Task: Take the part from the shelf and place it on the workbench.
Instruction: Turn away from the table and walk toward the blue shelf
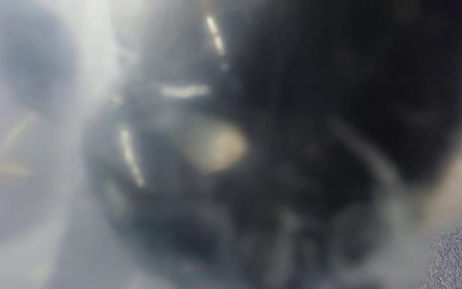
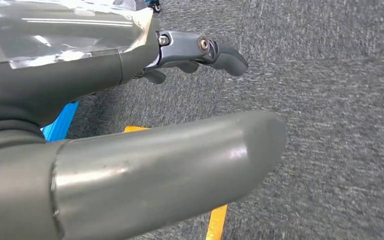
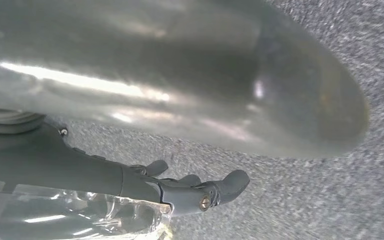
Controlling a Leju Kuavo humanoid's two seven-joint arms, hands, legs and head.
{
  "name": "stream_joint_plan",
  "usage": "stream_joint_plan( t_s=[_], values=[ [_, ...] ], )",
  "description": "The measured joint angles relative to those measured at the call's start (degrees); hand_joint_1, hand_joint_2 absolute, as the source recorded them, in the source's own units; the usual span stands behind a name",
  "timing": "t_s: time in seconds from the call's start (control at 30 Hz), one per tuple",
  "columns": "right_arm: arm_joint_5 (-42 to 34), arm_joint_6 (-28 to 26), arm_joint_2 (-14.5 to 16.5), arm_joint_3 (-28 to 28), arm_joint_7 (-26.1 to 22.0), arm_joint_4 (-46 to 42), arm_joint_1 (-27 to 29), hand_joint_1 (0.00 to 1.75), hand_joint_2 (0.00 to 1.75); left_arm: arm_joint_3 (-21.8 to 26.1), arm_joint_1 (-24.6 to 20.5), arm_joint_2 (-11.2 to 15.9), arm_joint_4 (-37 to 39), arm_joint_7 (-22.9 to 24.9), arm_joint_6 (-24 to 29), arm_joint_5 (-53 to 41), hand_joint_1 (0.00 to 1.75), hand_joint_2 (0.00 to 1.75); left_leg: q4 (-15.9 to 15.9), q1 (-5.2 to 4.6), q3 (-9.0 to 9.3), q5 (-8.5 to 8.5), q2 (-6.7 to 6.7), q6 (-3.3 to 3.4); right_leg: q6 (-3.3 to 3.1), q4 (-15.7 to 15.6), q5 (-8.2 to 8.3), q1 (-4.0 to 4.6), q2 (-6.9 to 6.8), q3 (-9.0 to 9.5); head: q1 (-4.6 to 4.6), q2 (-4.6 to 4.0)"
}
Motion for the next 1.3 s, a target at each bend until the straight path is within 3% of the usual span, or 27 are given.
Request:
stream_joint_plan(
  t_s=[0.07, 0.13, 0.2, 0.27, 0.33, 0.37, 0.4, 0.43, 0.5, 0.57, 0.63, 0.67, 0.73, 0.8, 0.83, 0.87, 0.9, 0.93, 1.03, 1.1, 1.17, 1.23, 1.3],
  values=[
    [-0.07, 0.0, -0.02, 0.0, -0.06, 0.0, -0.04, 0.0, 0.0, -0.07, -0.15, 0.02, 0.0, 0.09, 0.05, -0.09, 0.0, 0.0, -3.52, -0.32, 1.65, 0.7, 0.91, 0.59, 0.48, 0.08, -0.25, 0.47, -0.81, 0.08, 0.15, 0.0],
    [-0.09, 0.0, -0.03, 0.0, -0.07, 0.0, -0.12, 0.0, 0.0, -0.11, -0.13, 0.03, 0.0, 0.2, 0.09, -0.09, 0.0, 0.0, -3.77, -0.55, 1.41, 0.87, -0.16, 1.41, 1.05, 0.21, -0.39, 0.62, -1.58, 0.26, 0.26, 0.0],
    [-0.08, 0.0, -0.01, 0.0, -0.07, 0.0, -0.2, 0.0, 0.0, -0.12, -0.07, 0.03, 0.0, 0.3, 0.12, -0.09, 0.0, 0.0, -4.07, -0.4, 1.36, 1.29, -1.13, 2.24, 1.47, 2.45, -1.6, 0.51, -0.16, -0.47, 0.31, 0.0],
    [-0.07, 0.01, -0.01, 0.0, -0.08, 0.01, -0.14, 0.0, 0.0, -0.13, -0.19, -0.02, 0.0, 0.34, 0.14, -0.09, 0.0, 0.0, -4.2, -0.21, 1.13, 1.67, -2.21, 2.83, 1.22, 8.71, -4.79, 0.36, 2.64, -3.25, 0.45, 0.0],
    [-0.06, 0.03, -0.04, 0.0, -0.08, 0.03, 0.02, 0.0, 0.0, -0.14, -0.26, -0.07, 0.01, 0.35, 0.15, -0.09, 0.0, 0.0, -4.16, -0.23, 0.8, 1.87, -3.55, 3.1, 1.02, 15.85, -7.75, 0.33, 3.81, -6.6, 0.51, 0.0],
    [-0.06, 0.08, -0.07, 0.0, -0.05, 0.04, 0.08, 0.0, 0.0, -0.14, -0.2, -0.08, 0.01, 0.36, 0.15, -0.09, 0.0, 0.0, -4.13, -0.25, 0.72, 1.93, -4.25, 3.14, 1.23, 17.4, -8.06, 0.27, 3.95, -7.43, 0.51, 0.0],
    [-0.04, 0.14, -0.09, 0.0, -0.02, 0.05, 0.11, 0.0, 0.0, -0.14, -0.13, -0.07, 0.02, 0.37, 0.15, -0.09, 0.0, 0.0, -4.1, -0.24, 0.72, 1.97, -4.94, 3.11, 1.63, 16.6, -7.32, 0.17, 4.04, -7.16, 0.52, 0.0],
    [-0.01, 0.23, -0.12, 0.0, 0.02, 0.06, 0.11, 0.0, 0.0, -0.14, -0.08, -0.07, 0.02, 0.38, 0.15, -0.09, 0.0, 0.0, -4.08, -0.23, 0.76, 2.02, -5.62, 3.04, 2.13, 13.51, -5.72, 0.03, 4.28, -5.84, 0.52, 0.0],
    [0.02, 0.44, -0.16, 0.0, 0.04, 0.07, 0.04, 0.0, 0.0, -0.14, -0.1, -0.1, 0.01, 0.38, 0.15, -0.09, 0.0, 0.0, -3.97, -0.31, 0.76, 2.12, -6.91, 2.69, 2.71, 4.89, -2.13, -0.23, 6.09, -2.16, 0.54, 0.0],
    [-0.07, 0.56, -0.16, 0.0, 0.04, 0.08, 0.0, 0.0, 0.0, -0.14, -0.12, -0.13, 0.0, 0.38, 0.15, -0.09, 0.0, 0.0, -3.87, -0.47, 0.52, 2.28, -7.84, 2.08, 2.27, 0.5, -0.5, -0.14, 7.18, -0.49, 0.52, 0.0],
    [-0.24, 0.57, -0.13, -0.01, 0.01, 0.09, -0.01, 0.0, 0.0, -0.14, -0.04, -0.11, 0.01, 0.38, 0.15, -0.09, 0.0, 0.0, -3.94, -0.44, 0.22, 2.54, -8.62, 1.37, 1.37, 0.39, -0.22, -0.01, 6.34, -0.43, 0.49, 0.0],
    [-0.3, 0.57, -0.13, -0.01, -0.02, 0.09, -0.05, 0.0, 0.0, -0.15, 0.02, -0.06, 0.02, 0.38, 0.16, -0.09, 0.0, 0.0, -3.72, -0.39, -0.02, 2.4, -8.47, 1.07, 0.94, 0.31, -0.04, -0.13, 5.85, -0.34, 0.48, 0.0],
    [-0.35, 0.56, -0.13, -0.02, -0.05, 0.09, -0.1, 0.0, 0.0, -0.15, 0.02, 0.02, 0.02, 0.38, 0.19, -0.1, 0.0, 0.0, -0.73, -0.39, -1.58, 0.27, -6.43, 0.55, 0.0, 0.04, 0.36, -0.52, 4.74, -0.35, 0.31, 0.0],
    [-0.33, 0.55, -0.1, -0.02, -0.07, 0.11, 0.04, 0.0, 0.0, -0.15, -0.08, 0.03, 0.02, 0.39, 0.2, -0.11, 0.0, 0.0, 6.48, -0.33, -4.92, -3.83, -3.85, 0.13, -0.5, 0.01, 0.41, -0.44, 3.48, -0.52, 0.14, 0.0],
    [-0.31, 0.55, -0.09, -0.02, -0.06, 0.12, 0.14, 0.0, 0.0, -0.16, -0.1, 0.03, 0.02, 0.4, 0.2, -0.11, 0.0, 0.0, 10.19, -0.24, -6.64, -5.42, -3.29, -0.07, -0.58, 0.02, 0.39, -0.34, 2.76, -0.62, 0.12, 0.0],
    [-0.29, 0.55, -0.08, -0.02, -0.05, 0.13, 0.2, 0.0, 0.0, -0.16, -0.07, 0.02, 0.02, 0.4, 0.2, -0.11, 0.0, 0.0, 12.5, -0.13, -7.66, -6.05, -3.01, -0.21, -0.59, 0.03, 0.37, -0.27, 2.05, -0.77, 0.12, 0.0],
    [-0.25, 0.55, -0.08, -0.02, -0.02, 0.13, 0.2, 0.0, 0.0, -0.16, -0.02, 0.03, 0.02, 0.43, 0.2, -0.1, 0.0, 0.0, 12.75, -0.02, -7.62, -5.63, -2.79, -0.3, -0.6, 0.03, 0.35, -0.24, 1.4, -0.89, 0.12, 0.0],
    [-0.2, 0.55, -0.05, -0.01, 0.03, 0.13, 0.15, 0.0, 0.0, -0.15, 0.02, 0.05, 0.02, 0.45, 0.21, -0.1, 0.0, 0.0, 10.54, 0.09, -6.28, -4.26, -2.38, -0.33, -0.6, 0.04, 0.31, -0.23, 0.79, -0.94, 0.12, 0.0],
    [-0.09, 0.55, 0.0, 0.0, 0.14, 0.13, -0.04, 0.0, 0.0, -0.15, -0.16, 0.1, 0.01, 0.49, 0.23, -0.09, 0.0, 0.0, -1.1, 0.07, 0.46, -0.09, 0.76, 0.02, -0.17, 0.18, -0.05, 0.18, -0.77, -0.53, 0.14, 0.0],
    [-0.1, 0.56, -0.01, 0.0, 0.16, 0.13, -0.17, 0.0, 0.0, -0.16, -0.29, 0.11, 0.01, 0.49, 0.27, -0.09, 0.0, 0.0, -3.58, -0.25, 1.68, 0.32, 1.31, 0.62, 0.47, 0.19, -0.24, 0.59, -1.71, -0.21, 0.25, 0.0],
    [-0.11, 0.62, 0.01, 0.0, 0.17, 0.13, -0.41, 0.0, 0.0, -0.16, -0.21, 0.09, 0.02, 0.49, 0.3, -0.09, 0.0, 0.0, -3.82, -0.35, 1.51, 0.71, 0.05, 1.48, 1.15, 0.14, -0.35, 0.55, -2.39, 0.09, 0.31, 0.0],
    [-0.17, 0.8, 0.04, 0.0, 0.17, 0.14, -0.51, 0.0, 0.0, -0.15, -0.19, 0.07, 0.01, 0.49, 0.34, -0.09, 0.0, 0.0, -4.24, -0.14, 1.46, 1.27, -1.09, 2.35, 1.41, 2.52, -1.91, 0.36, -0.41, -0.87, 0.38, 0.0],
    [-0.29, 1.14, 0.05, 0.0, 0.17, 0.15, -0.39, 0.0, 0.0, -0.15, -0.3, 0.04, 0.0, 0.49, 0.38, -0.09, 0.0, 0.0, -4.36, -0.04, 1.19, 1.58, -2.39, 2.83, 1.13, 9.65, -5.35, 0.17, 2.7, -4.2, 0.53, 0.0]
  ],
)
